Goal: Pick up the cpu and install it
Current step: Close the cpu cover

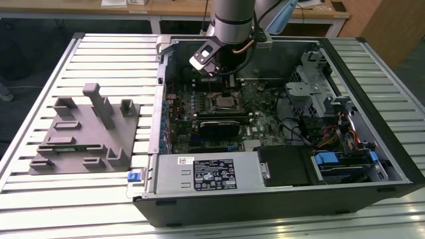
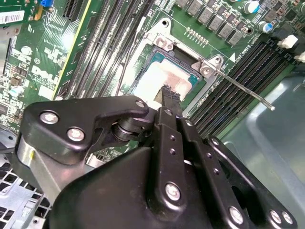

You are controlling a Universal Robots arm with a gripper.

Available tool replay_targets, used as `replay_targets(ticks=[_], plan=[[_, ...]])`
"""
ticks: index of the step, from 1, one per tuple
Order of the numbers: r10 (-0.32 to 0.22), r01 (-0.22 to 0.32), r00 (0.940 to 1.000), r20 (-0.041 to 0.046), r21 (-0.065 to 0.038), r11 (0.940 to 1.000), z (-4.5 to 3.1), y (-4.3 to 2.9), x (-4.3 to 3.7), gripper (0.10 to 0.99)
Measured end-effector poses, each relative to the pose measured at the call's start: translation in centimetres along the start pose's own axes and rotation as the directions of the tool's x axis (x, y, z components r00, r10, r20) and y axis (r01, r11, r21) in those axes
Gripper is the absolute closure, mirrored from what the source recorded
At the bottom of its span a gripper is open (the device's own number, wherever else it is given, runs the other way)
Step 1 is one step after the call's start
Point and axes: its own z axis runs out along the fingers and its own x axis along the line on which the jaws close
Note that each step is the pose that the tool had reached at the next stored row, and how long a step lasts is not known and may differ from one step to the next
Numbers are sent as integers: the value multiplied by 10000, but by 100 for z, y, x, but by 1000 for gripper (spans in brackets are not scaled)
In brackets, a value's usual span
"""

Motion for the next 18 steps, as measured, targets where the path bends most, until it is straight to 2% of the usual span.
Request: replay_targets(ticks=[9, 18], plan=[[-2, 2, 10000, 0, -1, 10000, -46, 1, -1, 980], [-1, 1, 10000, -1, -1, 10000, -51, 1, -9, 980]])
